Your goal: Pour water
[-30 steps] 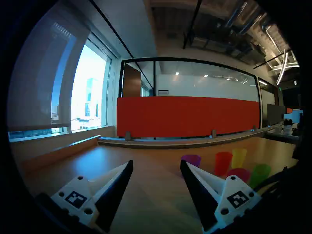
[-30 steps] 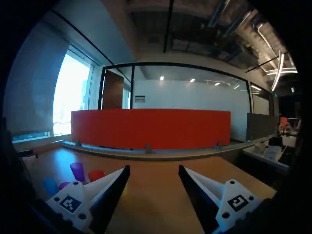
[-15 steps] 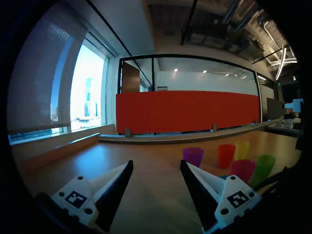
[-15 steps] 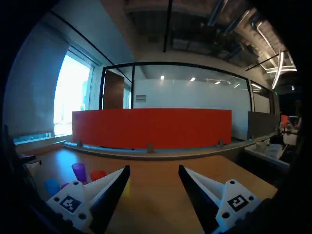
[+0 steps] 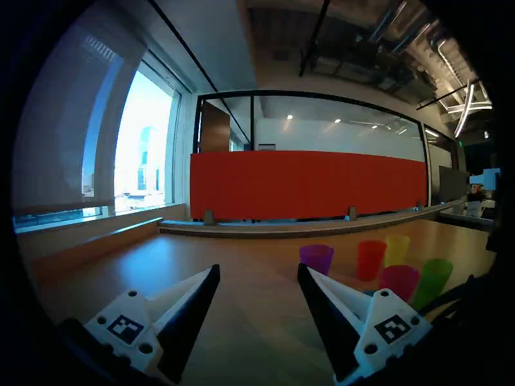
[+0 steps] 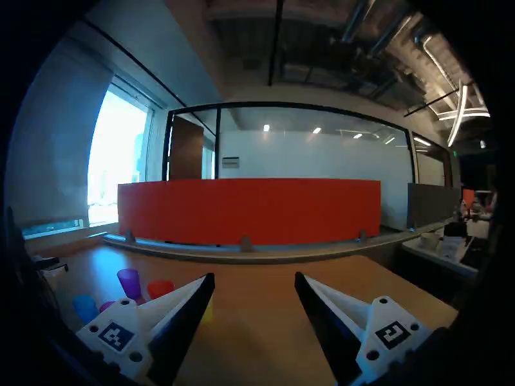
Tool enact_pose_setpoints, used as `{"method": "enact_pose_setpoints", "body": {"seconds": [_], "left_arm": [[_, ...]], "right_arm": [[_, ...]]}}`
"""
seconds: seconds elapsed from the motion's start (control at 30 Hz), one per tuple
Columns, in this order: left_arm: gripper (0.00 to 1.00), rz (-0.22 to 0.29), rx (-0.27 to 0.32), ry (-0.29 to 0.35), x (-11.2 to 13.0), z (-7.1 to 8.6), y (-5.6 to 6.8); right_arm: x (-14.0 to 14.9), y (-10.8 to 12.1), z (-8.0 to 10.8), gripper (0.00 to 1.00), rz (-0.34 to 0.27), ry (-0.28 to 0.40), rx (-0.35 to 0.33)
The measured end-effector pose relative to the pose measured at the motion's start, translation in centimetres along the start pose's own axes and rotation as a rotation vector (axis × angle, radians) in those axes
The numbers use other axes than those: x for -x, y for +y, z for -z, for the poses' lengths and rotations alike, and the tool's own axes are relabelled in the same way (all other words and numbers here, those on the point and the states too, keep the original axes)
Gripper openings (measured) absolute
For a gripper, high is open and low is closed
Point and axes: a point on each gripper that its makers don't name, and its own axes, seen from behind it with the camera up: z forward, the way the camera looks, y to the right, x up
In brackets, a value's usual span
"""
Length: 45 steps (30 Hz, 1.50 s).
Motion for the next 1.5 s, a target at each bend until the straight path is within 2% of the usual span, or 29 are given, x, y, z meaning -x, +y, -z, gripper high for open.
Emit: {"method": "enact_pose_setpoints", "body": {"seconds": [0.4, 0.9, 1.5], "left_arm": [[0.89, -0.001, 0.0, -0.002, 0.1, 0.1, 0.1], [0.92, -0.002, 0.0, -0.003, 0.1, 0.1, 0.0], [0.92, -0.002, 0.0, -0.003, 0.1, 0.2, 0.0]], "right_arm": [[-0.2, -0.3, 0.1, 0.96, 0.005, 0.004, -0.01], [-0.6, 0.5, 0.7, 0.96, 0.066, 0.059, 0.019], [1.7, 1.6, -0.1, 0.96, 0.045, 0.11, 0.042]]}}
